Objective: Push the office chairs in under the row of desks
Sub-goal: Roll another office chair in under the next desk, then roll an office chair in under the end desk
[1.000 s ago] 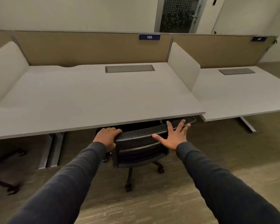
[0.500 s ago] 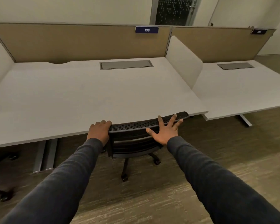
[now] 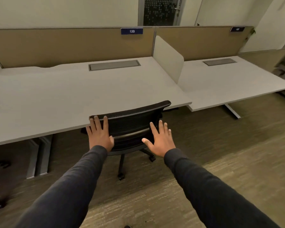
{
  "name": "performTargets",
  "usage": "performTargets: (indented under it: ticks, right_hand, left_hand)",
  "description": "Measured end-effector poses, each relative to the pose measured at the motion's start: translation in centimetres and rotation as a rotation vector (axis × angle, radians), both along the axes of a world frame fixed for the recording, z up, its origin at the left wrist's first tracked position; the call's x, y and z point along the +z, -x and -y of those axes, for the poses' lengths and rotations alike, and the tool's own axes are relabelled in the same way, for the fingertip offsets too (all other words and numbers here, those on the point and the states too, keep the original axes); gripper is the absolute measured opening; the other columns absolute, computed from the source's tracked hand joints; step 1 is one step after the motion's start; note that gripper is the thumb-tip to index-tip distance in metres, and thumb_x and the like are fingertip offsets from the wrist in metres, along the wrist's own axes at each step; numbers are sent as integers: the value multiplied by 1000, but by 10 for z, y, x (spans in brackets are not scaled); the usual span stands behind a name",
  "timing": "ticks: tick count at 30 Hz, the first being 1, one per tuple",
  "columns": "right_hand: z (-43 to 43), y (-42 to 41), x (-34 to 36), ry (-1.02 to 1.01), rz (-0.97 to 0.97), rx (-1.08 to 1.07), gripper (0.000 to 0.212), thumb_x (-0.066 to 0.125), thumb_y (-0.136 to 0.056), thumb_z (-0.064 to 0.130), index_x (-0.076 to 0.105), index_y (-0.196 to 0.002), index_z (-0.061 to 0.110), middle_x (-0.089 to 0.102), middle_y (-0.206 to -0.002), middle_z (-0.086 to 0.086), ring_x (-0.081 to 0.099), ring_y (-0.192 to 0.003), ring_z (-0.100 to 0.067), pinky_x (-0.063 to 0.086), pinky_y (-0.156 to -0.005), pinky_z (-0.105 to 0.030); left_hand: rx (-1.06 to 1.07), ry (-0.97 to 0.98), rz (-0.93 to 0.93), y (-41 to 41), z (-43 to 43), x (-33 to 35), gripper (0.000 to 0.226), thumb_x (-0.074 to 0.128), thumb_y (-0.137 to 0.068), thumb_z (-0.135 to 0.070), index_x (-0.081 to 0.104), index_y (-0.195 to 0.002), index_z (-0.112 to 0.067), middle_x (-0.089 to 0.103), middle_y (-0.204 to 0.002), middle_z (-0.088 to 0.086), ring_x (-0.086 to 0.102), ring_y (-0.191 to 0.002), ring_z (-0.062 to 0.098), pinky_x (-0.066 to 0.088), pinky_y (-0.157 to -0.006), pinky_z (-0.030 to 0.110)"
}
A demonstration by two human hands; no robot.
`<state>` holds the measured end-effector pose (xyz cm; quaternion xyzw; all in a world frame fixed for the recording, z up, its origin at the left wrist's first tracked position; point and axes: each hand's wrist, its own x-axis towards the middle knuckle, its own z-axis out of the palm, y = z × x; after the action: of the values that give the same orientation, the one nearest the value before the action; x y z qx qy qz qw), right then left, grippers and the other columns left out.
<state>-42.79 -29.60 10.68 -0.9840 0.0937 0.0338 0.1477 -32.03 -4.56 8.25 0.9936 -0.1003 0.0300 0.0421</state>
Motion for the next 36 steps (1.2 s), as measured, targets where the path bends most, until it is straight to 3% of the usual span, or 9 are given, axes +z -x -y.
performTargets:
  ticks: [4,17,31,36]
  right_hand:
    - [17,76,-2,10,33,-35,87,34,-94,73,3,-161,27,-5,-167,-18,-9,-154,-36,2,-123,-53]
    - [95,380,-10,16,-2,-176,87,35,-93,73,8,-160,26,3,-167,-20,1,-154,-36,11,-123,-55]
    - [234,571,21,33,-10,-311,86,45,-93,67,10,-160,26,7,-167,-17,12,-153,-34,18,-122,-52]
    - [299,634,42,150,-62,-298,89,45,-91,70,13,-159,22,18,-164,-18,21,-150,-35,24,-119,-51]
  left_hand:
    - [-54,-8,-34,63,37,-6,96,55,-91,-50,-8,-158,-20,-9,-165,20,-7,-151,38,-3,-120,57]
    - [-402,4,-105,344,209,-22,81,56,-92,-45,16,-158,-19,9,-165,17,3,-152,33,5,-121,56]
    - [-756,-10,-183,534,445,-23,71,51,-96,-39,20,-157,-19,14,-163,14,9,-151,32,10,-121,54]
    - [-797,141,-296,611,530,-22,63,49,-97,-40,28,-154,-21,24,-161,11,15,-150,28,11,-120,49]
